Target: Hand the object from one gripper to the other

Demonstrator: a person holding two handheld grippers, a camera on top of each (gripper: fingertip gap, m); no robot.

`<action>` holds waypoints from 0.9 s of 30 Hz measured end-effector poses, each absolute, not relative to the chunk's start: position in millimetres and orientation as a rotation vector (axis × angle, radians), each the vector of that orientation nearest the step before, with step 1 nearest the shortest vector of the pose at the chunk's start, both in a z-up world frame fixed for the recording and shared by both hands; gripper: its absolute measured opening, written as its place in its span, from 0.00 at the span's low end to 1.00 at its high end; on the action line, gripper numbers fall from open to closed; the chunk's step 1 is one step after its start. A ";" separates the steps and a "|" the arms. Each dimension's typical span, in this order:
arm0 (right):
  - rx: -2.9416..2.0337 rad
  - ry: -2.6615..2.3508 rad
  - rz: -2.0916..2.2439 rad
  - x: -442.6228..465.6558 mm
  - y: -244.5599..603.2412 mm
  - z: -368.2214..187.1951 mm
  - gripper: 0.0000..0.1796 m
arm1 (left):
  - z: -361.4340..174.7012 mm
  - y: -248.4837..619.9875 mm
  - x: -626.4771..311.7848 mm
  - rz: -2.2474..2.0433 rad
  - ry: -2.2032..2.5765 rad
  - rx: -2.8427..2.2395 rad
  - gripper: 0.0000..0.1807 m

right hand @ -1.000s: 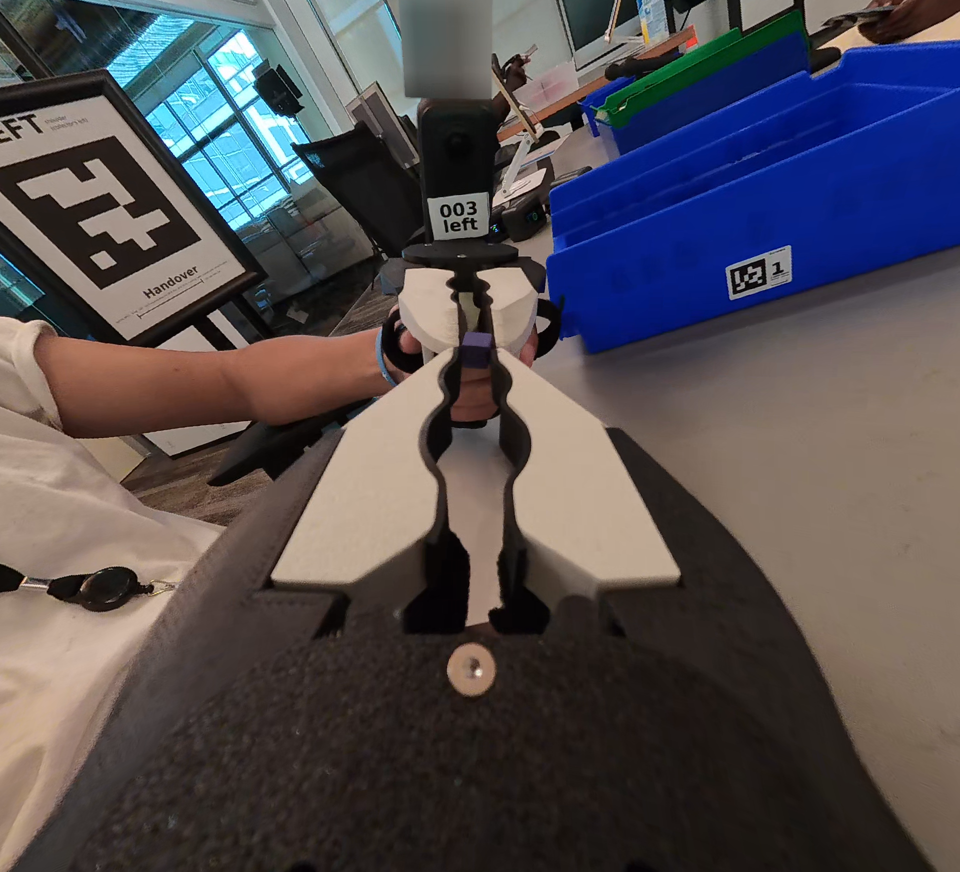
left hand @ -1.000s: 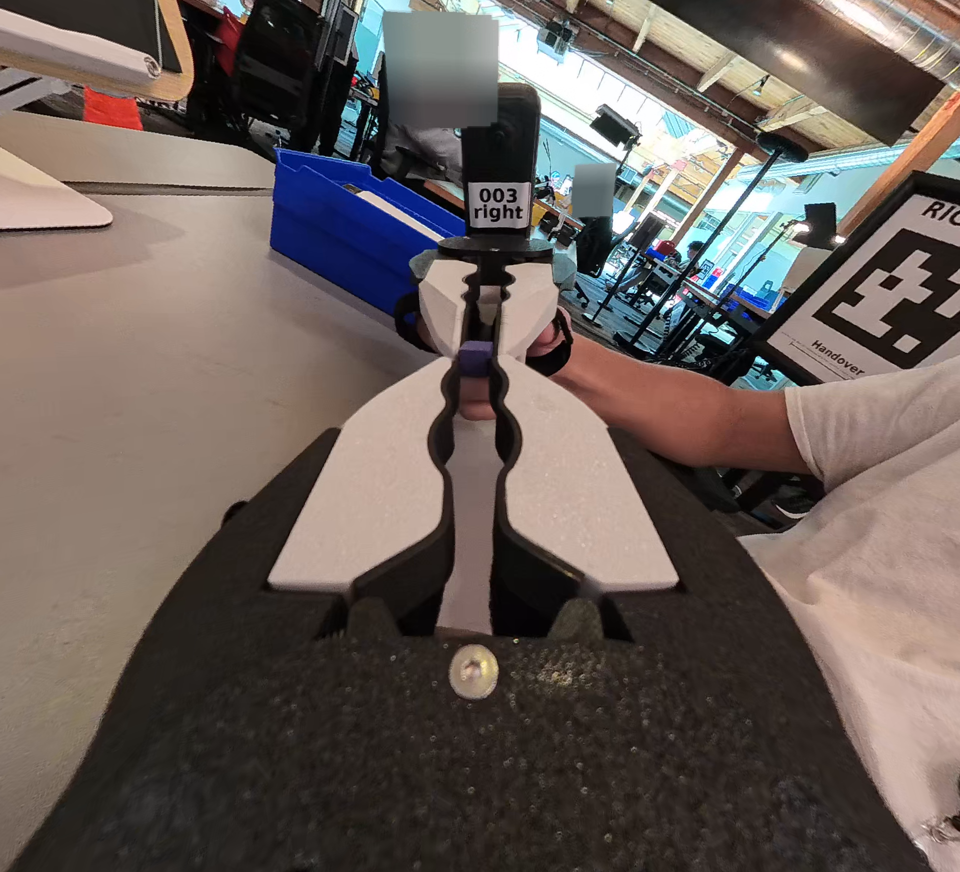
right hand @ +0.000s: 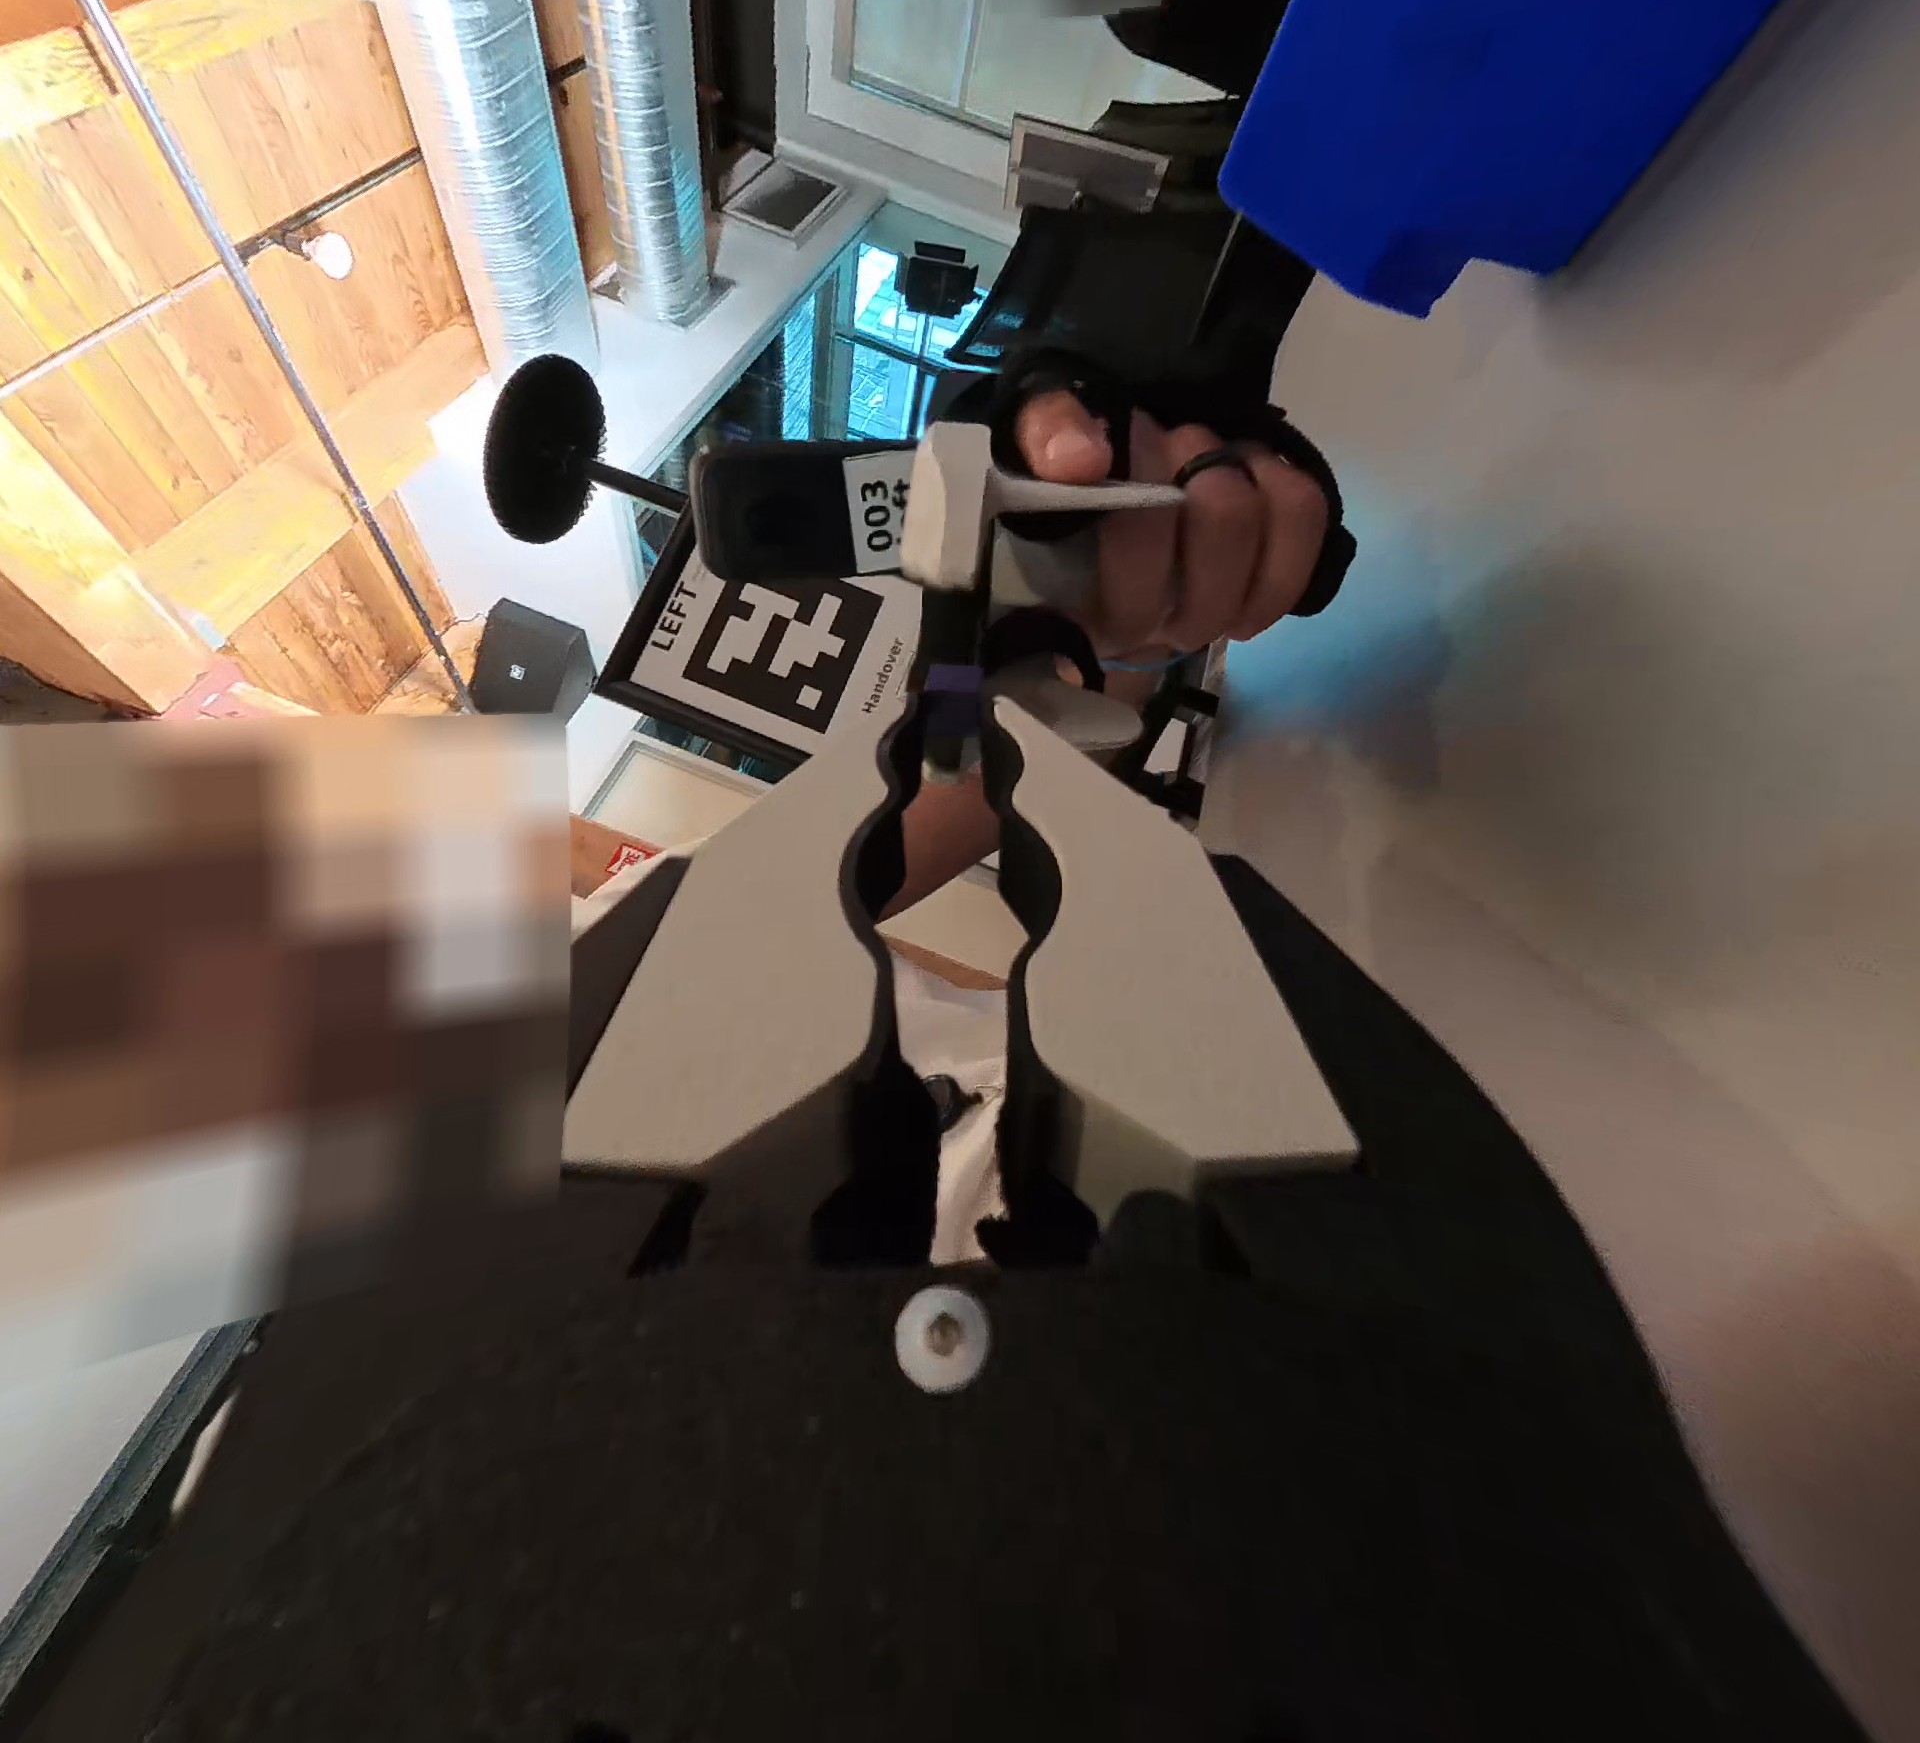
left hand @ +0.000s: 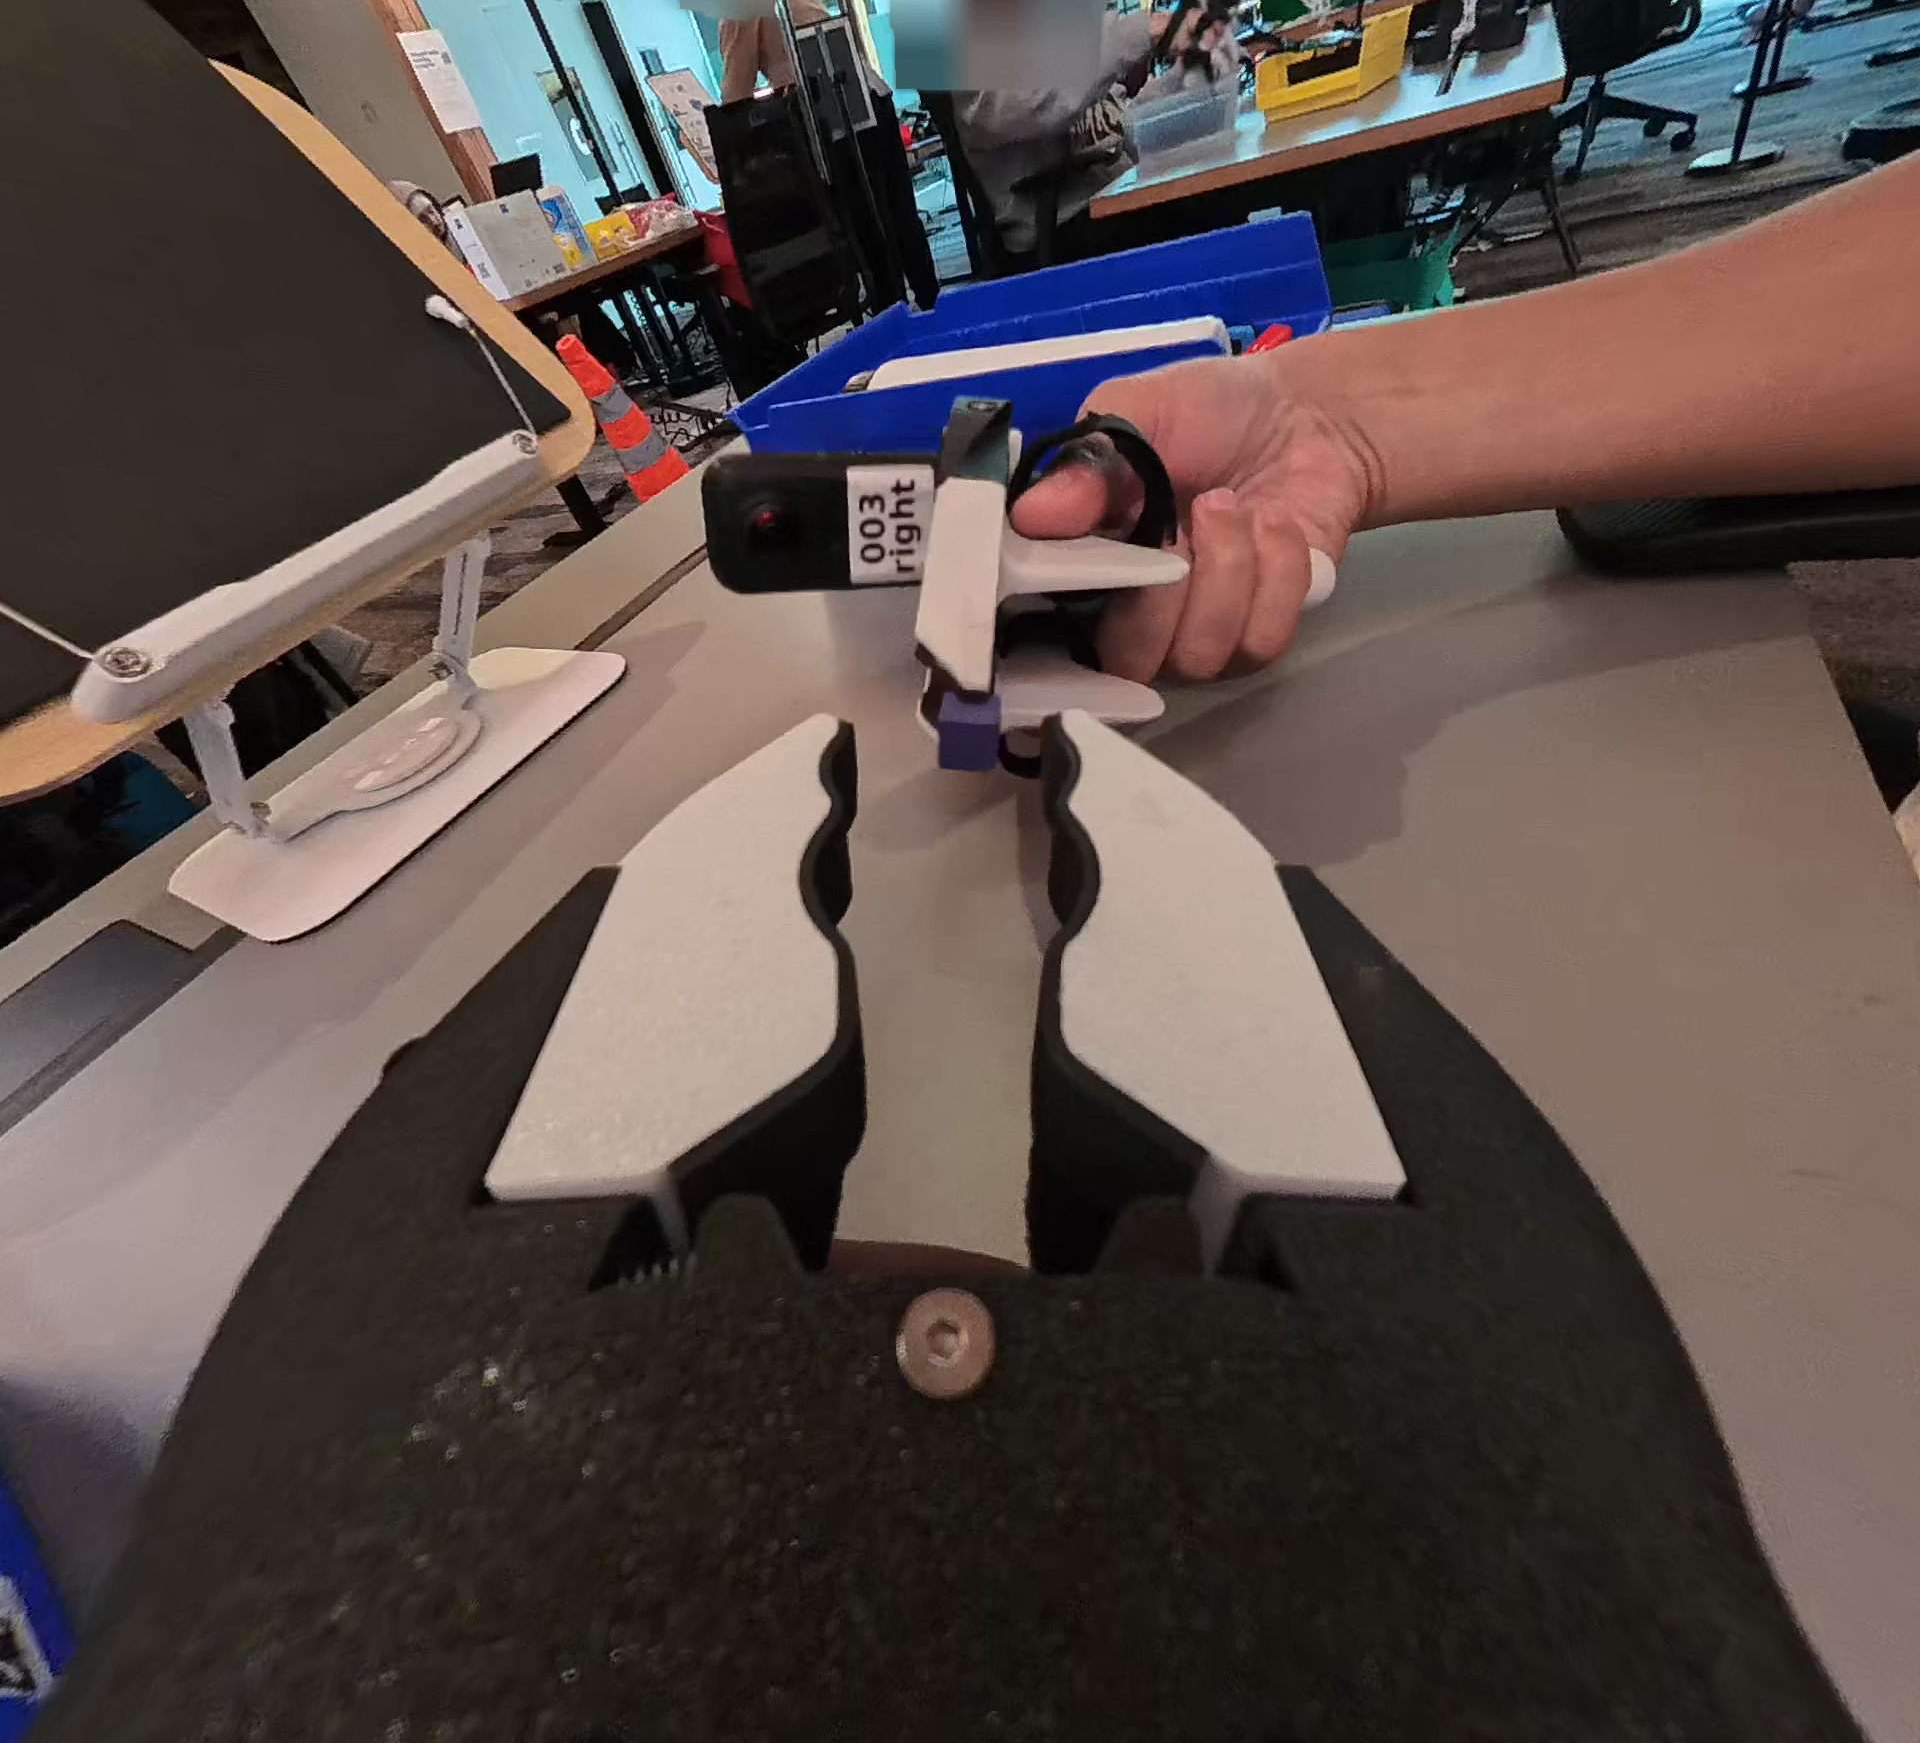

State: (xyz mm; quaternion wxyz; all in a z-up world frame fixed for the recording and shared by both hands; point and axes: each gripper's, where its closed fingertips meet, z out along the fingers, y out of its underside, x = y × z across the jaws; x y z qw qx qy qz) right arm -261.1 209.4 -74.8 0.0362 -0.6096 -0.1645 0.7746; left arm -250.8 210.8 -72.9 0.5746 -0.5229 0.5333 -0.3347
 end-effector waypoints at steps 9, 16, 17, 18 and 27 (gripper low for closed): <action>-1.839 -0.507 2.413 -265.4 206.4 -70.3 0.05 | -74.4 207.2 -248.9 -0.738 1.287 -1.182 0.06; -1.993 -0.592 1.763 -258.3 246.0 -96.3 0.16 | -84.1 240.2 -260.8 -0.393 1.292 -1.240 0.06; -1.982 -0.610 1.601 -256.5 255.3 -96.3 0.16 | -86.5 245.8 -263.8 -0.316 1.299 -1.245 0.06; -1.963 -0.630 1.466 -255.8 261.4 -93.3 0.16 | -88.7 249.5 -265.6 -0.260 1.307 -1.248 0.06; -1.955 -0.762 0.965 -273.5 259.4 -91.9 0.13 | -99.4 262.2 -268.3 -0.024 1.346 -1.279 0.06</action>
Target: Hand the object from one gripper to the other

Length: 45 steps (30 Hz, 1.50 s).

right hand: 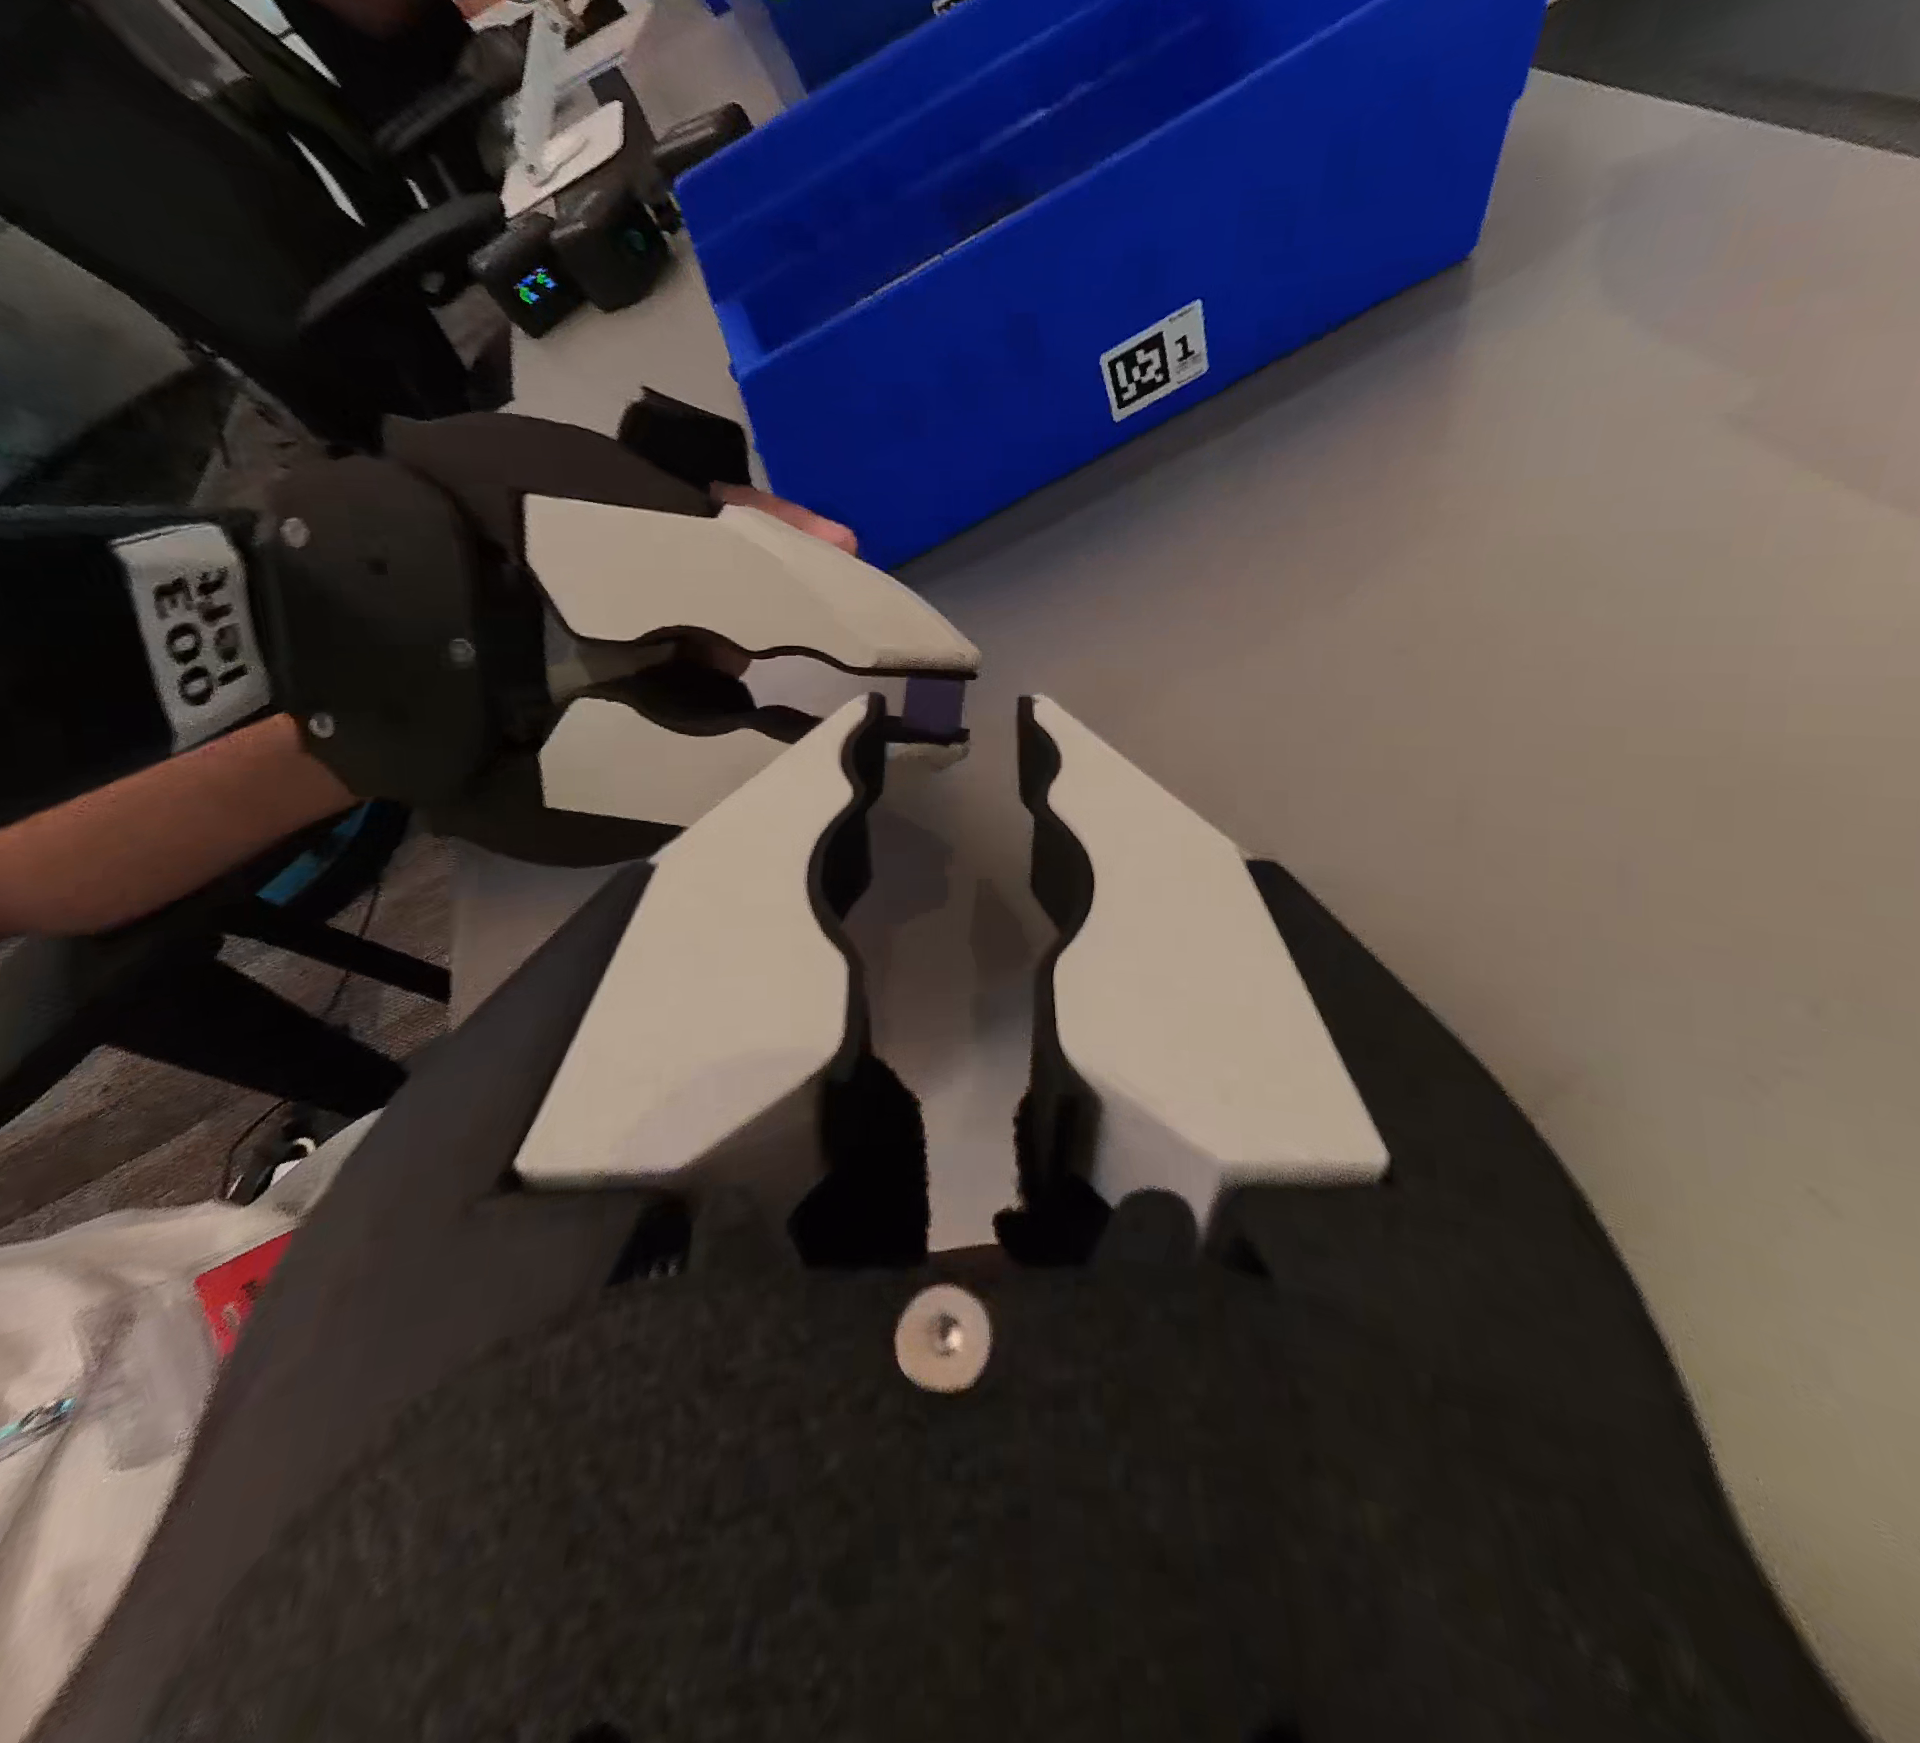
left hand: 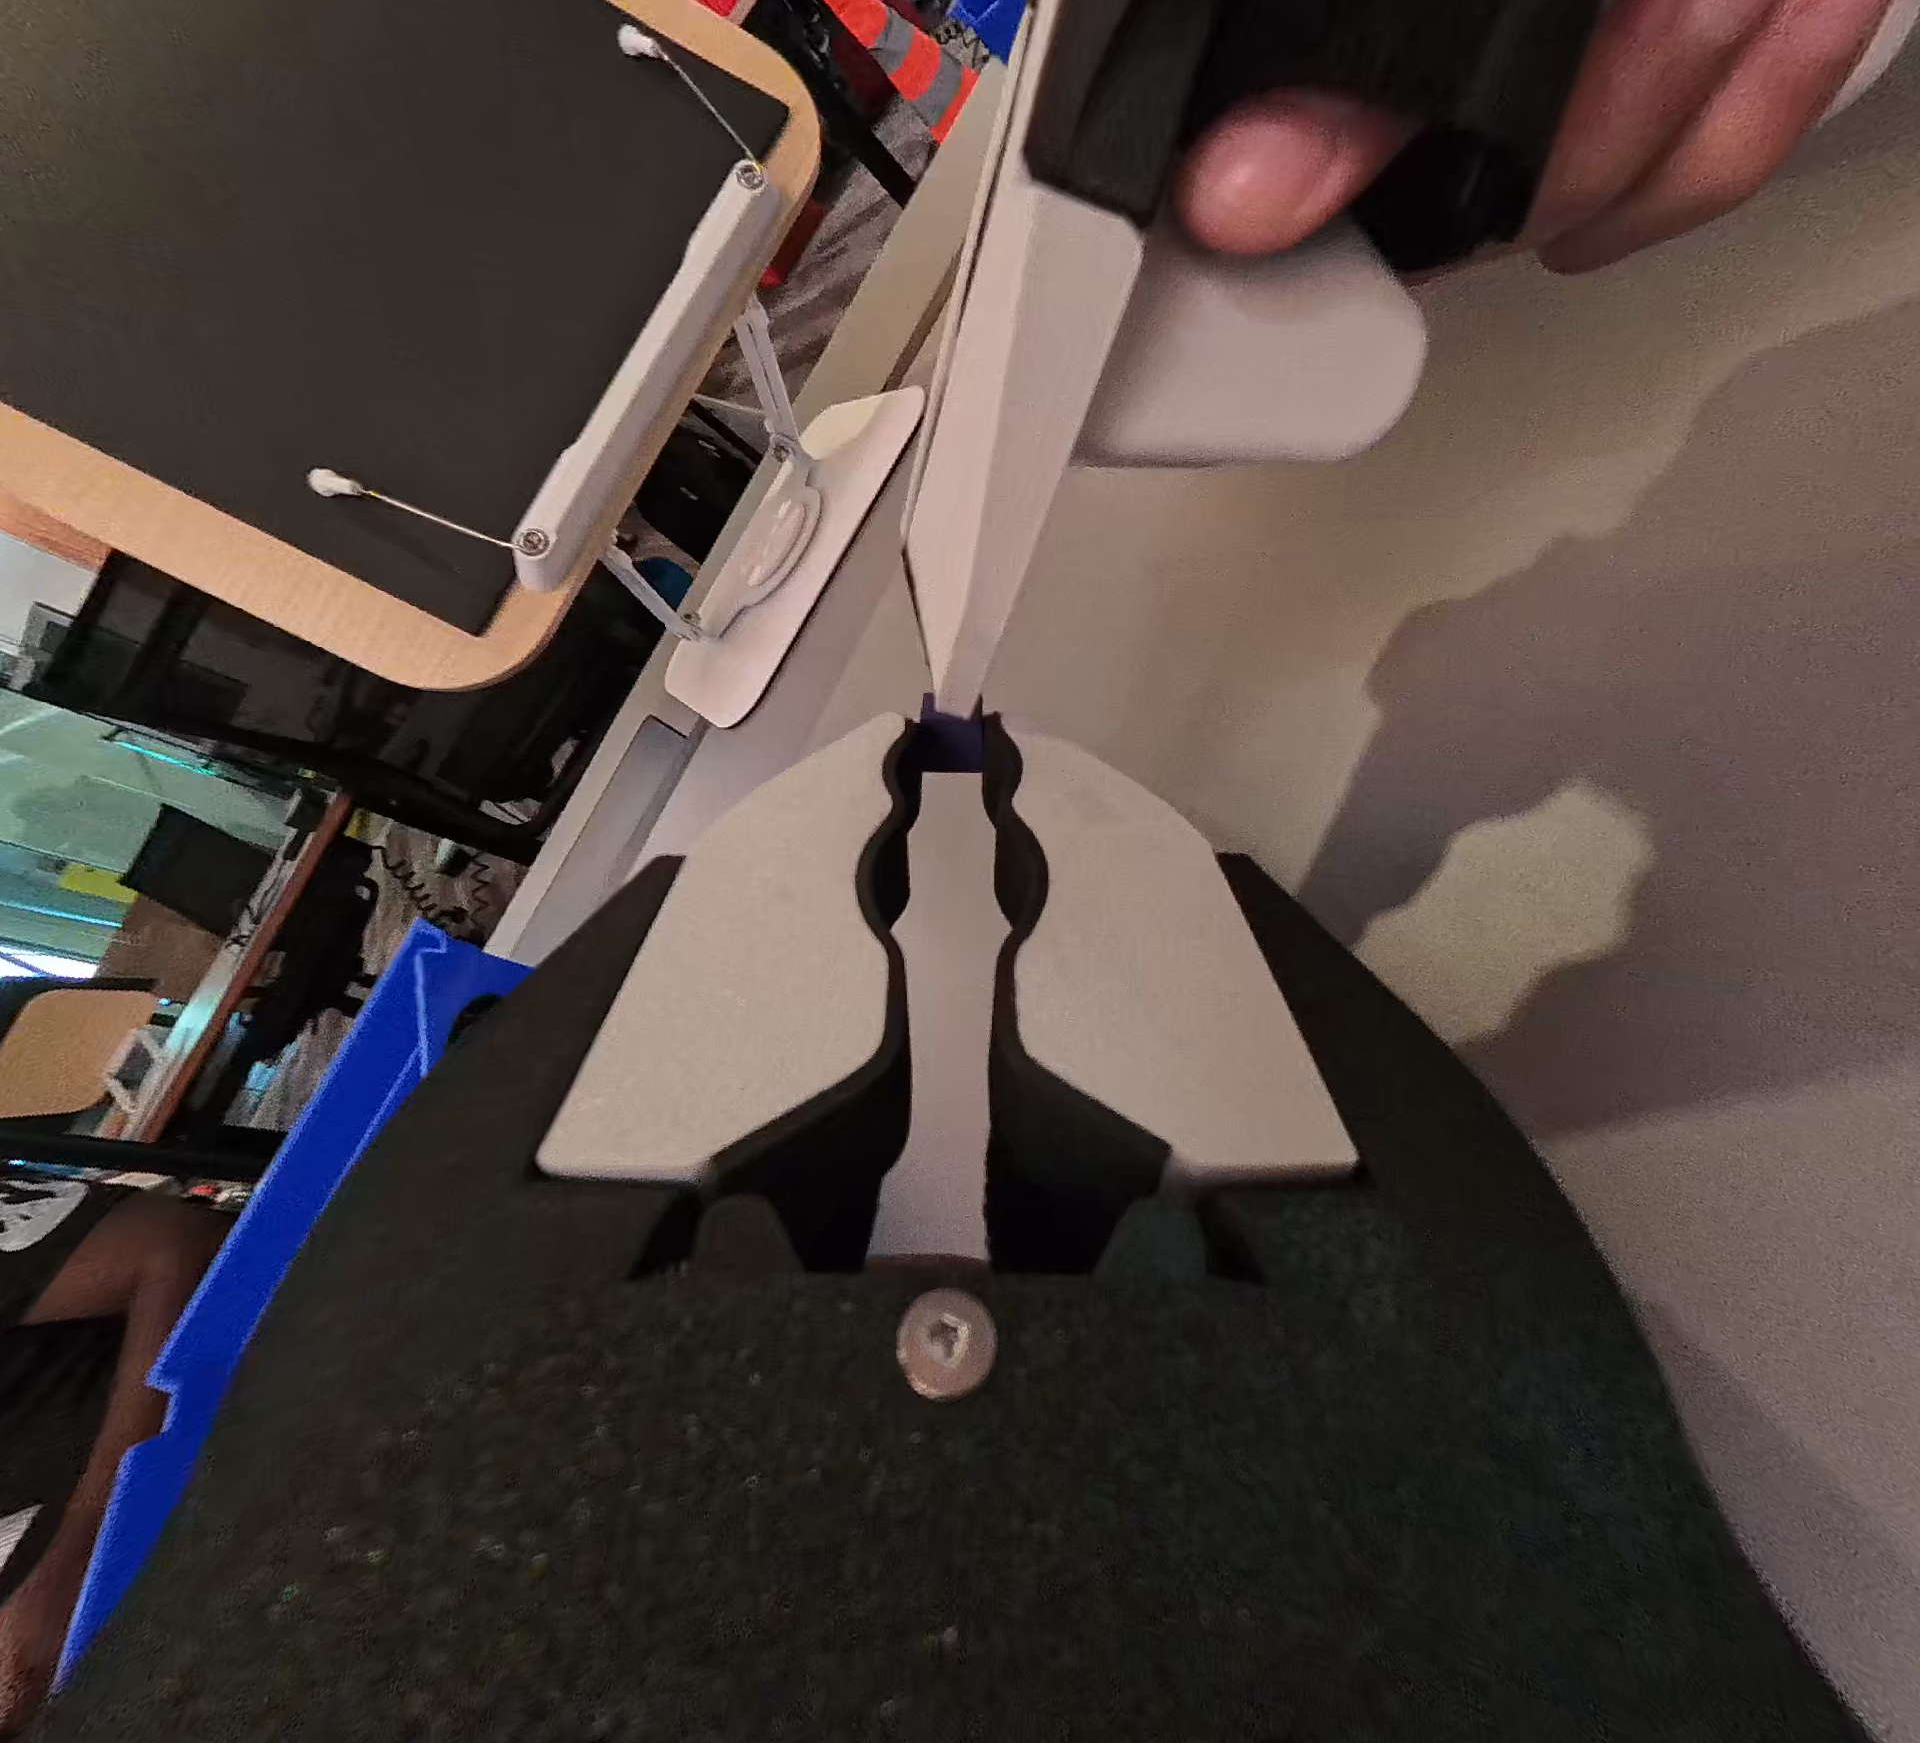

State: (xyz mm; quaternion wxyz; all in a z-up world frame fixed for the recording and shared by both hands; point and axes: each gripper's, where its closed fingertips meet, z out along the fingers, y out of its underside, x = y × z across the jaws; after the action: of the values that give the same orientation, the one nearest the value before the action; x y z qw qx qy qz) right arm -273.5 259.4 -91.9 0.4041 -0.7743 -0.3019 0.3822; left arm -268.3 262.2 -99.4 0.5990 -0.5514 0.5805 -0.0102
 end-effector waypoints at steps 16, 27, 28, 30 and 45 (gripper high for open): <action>-1.985 -0.749 1.136 -271.7 255.4 -103.4 0.06 | -109.7 258.1 -262.8 -0.149 1.322 -1.379 0.06; -1.644 -0.190 2.270 -248.9 250.5 -49.6 0.05 | -66.6 241.0 -259.4 -0.715 1.074 -1.383 0.15; -1.653 -0.192 2.304 -252.6 246.9 -51.5 0.05 | -62.2 240.3 -259.6 -0.744 1.054 -1.377 0.15; -1.641 -0.161 2.389 -258.4 242.2 -51.2 0.05 | -55.7 238.5 -260.6 -0.761 1.038 -1.349 0.14; -1.651 -0.156 2.476 -273.6 231.8 -55.0 0.05 | -60.4 232.9 -257.2 -0.700 1.103 -1.314 0.06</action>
State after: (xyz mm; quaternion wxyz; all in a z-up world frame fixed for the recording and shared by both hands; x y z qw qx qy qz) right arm -273.6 231.8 -55.0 0.0809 -0.5522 -0.0523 0.8281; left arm -257.2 232.9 -60.4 0.6007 -0.5668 0.4761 -0.3020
